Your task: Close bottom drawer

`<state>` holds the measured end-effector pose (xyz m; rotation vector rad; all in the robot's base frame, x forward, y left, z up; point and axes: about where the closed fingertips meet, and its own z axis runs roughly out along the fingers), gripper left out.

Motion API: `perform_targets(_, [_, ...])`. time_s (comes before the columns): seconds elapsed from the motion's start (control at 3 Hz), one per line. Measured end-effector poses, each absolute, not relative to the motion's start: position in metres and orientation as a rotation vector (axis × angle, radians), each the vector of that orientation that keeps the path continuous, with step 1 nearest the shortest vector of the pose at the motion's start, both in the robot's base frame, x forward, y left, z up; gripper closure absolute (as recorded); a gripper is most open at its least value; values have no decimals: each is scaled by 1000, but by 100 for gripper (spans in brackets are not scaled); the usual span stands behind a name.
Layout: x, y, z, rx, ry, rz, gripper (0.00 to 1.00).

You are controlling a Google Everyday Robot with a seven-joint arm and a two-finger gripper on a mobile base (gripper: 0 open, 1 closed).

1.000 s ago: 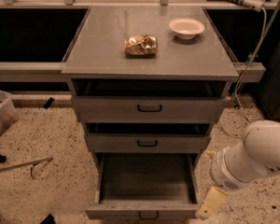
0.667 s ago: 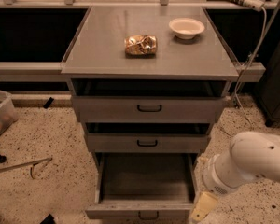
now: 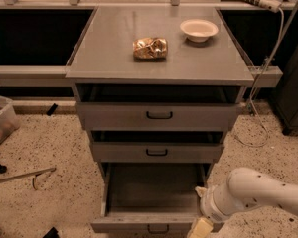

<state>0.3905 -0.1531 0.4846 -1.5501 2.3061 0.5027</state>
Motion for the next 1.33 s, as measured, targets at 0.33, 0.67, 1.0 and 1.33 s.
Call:
perform_targets(0.33, [379,-144,433,-1581,2286,626,0])
perform_targets(0.67, [374,-139,419,-1618,2249,701,0])
perform_targets(1.0, [373,-139,418,-1623,2247,707,0])
perform_targets(1.33, [370,-138,412,-1615,2241,732,0])
